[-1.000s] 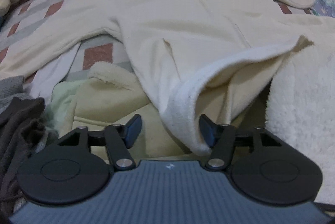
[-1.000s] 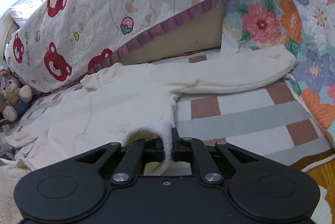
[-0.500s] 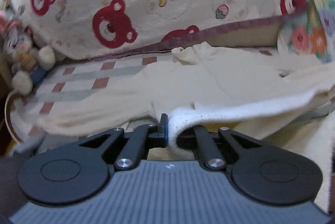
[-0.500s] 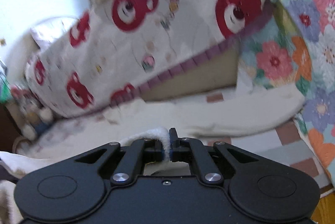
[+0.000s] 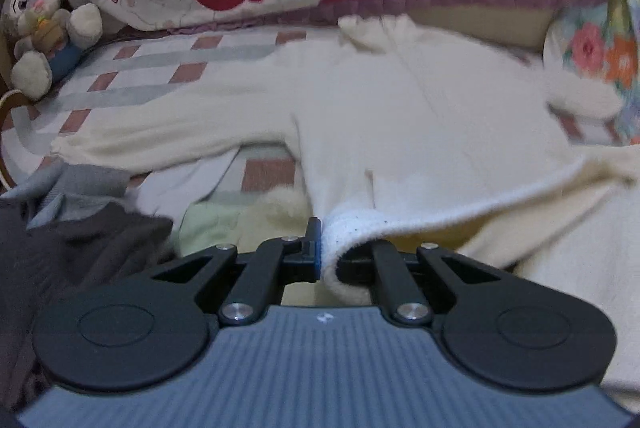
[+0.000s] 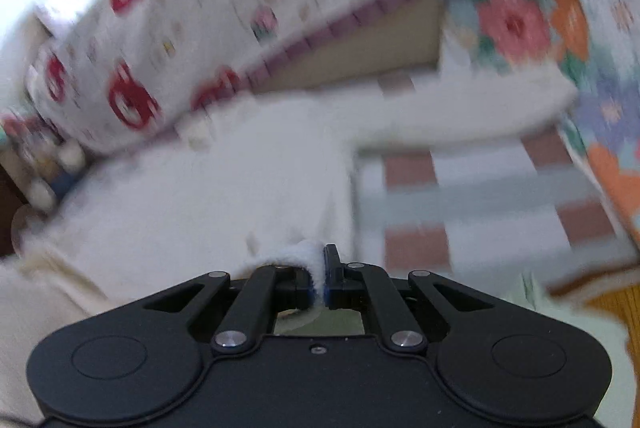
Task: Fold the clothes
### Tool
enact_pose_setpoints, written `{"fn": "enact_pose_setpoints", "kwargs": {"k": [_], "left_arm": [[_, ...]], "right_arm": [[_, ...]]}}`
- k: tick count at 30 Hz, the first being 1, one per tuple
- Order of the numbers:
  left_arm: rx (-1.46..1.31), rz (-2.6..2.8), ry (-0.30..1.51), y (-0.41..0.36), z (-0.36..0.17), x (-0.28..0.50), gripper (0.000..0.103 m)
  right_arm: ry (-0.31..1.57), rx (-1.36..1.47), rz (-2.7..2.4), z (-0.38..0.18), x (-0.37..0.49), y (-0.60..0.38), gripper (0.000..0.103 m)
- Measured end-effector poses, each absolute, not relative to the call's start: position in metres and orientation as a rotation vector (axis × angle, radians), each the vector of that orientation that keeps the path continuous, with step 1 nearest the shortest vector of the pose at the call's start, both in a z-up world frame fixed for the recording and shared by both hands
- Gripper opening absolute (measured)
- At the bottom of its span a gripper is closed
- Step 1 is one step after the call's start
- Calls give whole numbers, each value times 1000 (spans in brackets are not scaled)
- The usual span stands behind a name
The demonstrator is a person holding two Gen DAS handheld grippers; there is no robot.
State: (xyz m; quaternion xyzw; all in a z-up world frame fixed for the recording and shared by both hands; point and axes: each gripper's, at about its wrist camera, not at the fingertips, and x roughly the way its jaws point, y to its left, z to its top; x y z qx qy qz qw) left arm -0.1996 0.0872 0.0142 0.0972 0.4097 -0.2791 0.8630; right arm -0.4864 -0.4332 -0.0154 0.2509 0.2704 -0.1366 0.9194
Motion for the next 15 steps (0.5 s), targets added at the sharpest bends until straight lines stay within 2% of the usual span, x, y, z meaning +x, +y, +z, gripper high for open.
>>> {"fn": "enact_pose_setpoints", "kwargs": {"k": [2, 10, 15], "left_arm": [[160, -585, 871, 88, 16, -188, 5], [242, -586, 872, 76, 5, -185, 6], [153, -630, 930, 87, 10, -174, 5]], "right_arm": [[482, 544, -256, 0, -485, -443, 5], [610, 537, -324, -21, -459, -461, 6], [627, 623, -290, -26, -464, -472, 6]]}}
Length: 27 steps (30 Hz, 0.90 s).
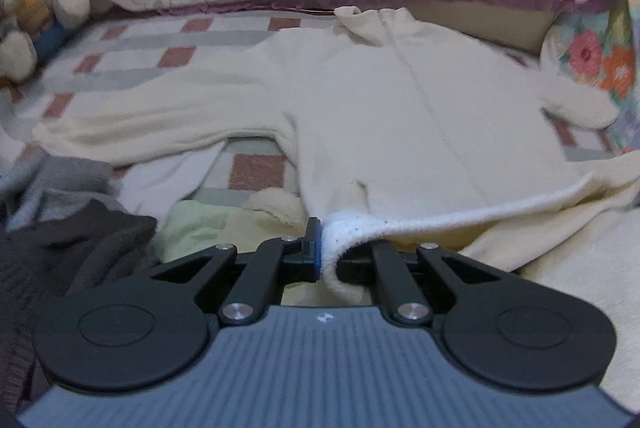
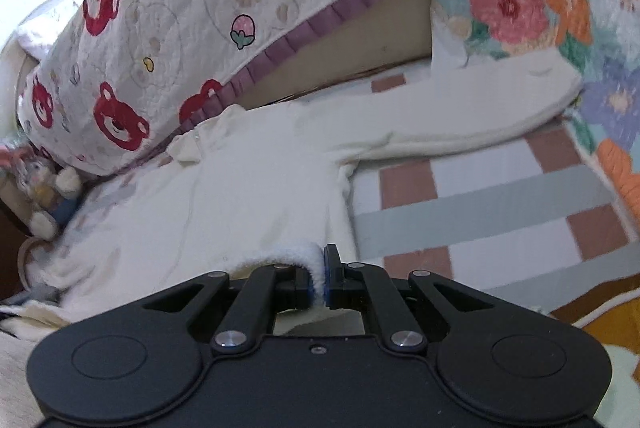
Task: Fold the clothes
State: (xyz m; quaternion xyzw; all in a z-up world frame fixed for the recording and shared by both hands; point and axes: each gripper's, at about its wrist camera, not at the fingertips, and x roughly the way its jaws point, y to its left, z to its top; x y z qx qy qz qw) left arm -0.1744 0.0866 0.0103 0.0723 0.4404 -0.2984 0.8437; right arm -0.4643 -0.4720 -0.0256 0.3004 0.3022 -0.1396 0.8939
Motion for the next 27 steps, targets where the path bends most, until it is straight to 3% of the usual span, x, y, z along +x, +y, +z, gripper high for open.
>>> {"fn": "enact_pose_setpoints", "kwargs": {"k": [4, 7, 11, 13, 17, 21, 27], "left_arm": [[-59, -700, 922, 116, 36, -175, 5], [-45, -685, 974, 124, 21, -192, 5], [64, -659, 1137, 109, -27, -207, 7], [124, -649, 1154, 101, -35, -211, 8], [167, -662, 1104, 97, -16, -211, 18], [128, -727, 1098, 102, 1, -212, 31], [56, -774, 1040, 113, 32, -223, 35]], "right_arm": [[487, 805, -171, -2, -491, -490, 5], [452, 847, -149, -6, -518, -487, 4], [810, 750, -256, -73, -517, -459, 7], [865, 752, -236, -89, -514, -446, 8], [928, 654, -229, -82, -509, -436, 26], [878, 640, -213, -54, -520, -449, 34], [730, 647, -162, -17, -521, -453, 34]]}}
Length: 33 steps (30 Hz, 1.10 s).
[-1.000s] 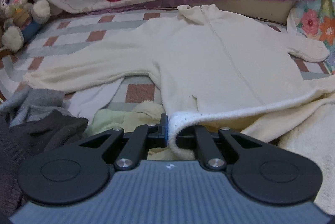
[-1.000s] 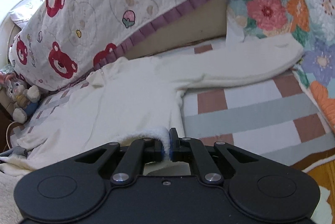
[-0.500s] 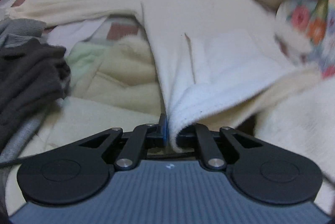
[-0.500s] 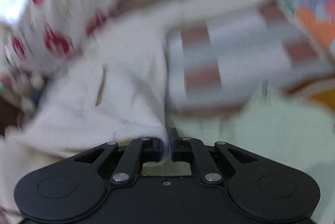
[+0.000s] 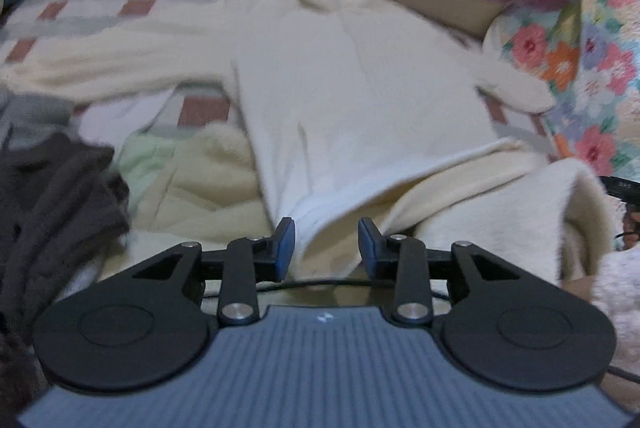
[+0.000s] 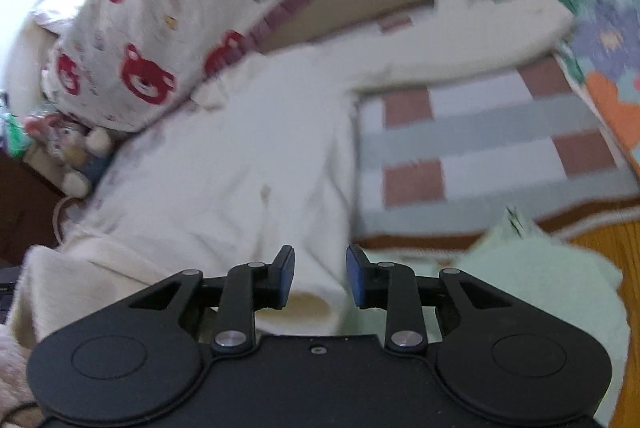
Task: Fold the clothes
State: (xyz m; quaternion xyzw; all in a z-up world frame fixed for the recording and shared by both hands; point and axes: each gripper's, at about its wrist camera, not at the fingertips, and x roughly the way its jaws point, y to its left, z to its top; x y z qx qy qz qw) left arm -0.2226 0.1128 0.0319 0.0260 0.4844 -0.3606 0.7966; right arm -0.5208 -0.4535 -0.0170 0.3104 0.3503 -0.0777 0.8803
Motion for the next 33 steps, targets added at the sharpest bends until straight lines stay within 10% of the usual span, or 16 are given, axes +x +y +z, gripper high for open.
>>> {"fn": "enact_pose_setpoints", "kwargs": {"k": [12, 19, 33], "left_arm": [[31, -795, 1099, 32, 22, -165, 58], [48, -866, 1295, 10, -19, -145, 57], [168, -977, 1217, 43, 5, -197, 57]], "right_arm": [[829, 537, 168, -13, -359, -396, 52], [1135, 541, 349, -27, -288, -368, 52], [1164, 590, 595, -12, -319, -347, 53]]}}
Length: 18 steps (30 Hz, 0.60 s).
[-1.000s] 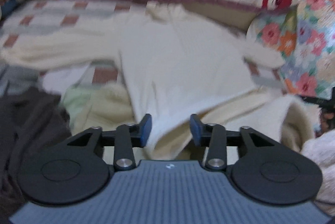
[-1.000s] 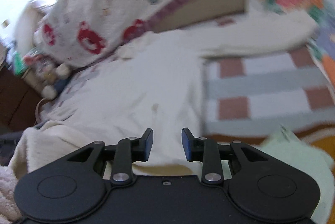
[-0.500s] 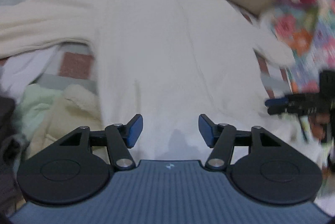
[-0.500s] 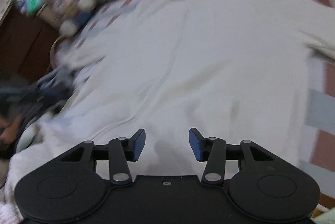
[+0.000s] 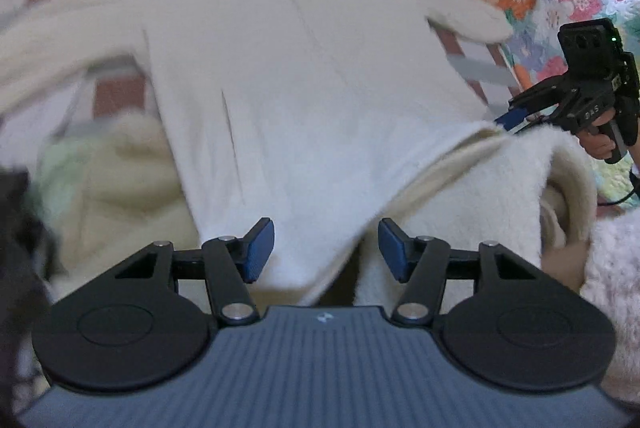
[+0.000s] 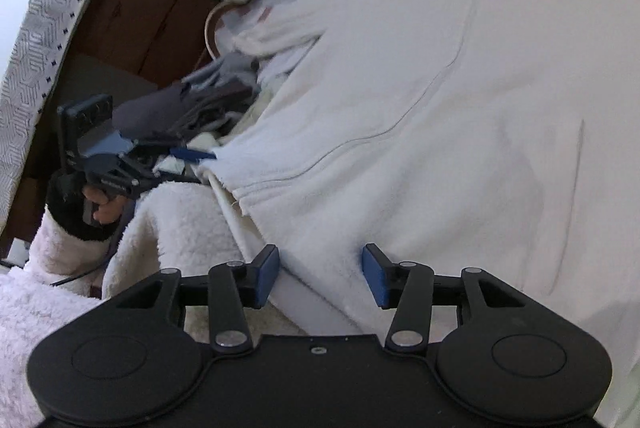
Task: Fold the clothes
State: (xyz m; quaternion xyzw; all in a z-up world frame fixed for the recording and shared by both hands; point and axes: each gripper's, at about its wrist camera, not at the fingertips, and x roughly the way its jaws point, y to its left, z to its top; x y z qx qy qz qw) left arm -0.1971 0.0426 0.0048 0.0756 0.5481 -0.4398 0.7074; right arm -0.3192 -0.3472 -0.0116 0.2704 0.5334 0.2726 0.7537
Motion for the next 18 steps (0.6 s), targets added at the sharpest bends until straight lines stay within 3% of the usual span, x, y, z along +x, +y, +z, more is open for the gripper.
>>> {"fn": "enact_pose_setpoints", "kwargs": {"k": [7, 13, 18], "left_arm": [[-49, -958, 1058, 32, 44, -146, 61], [-144, -735, 1084, 32, 3, -93, 61], [-339, -574, 1126, 44, -28, -39, 61]], "right_arm": [[1060, 698, 519, 4, -271, -358, 53], [1311, 663, 682, -33, -259, -304, 56], [1404, 600, 670, -24, -245, -305, 56]]}}
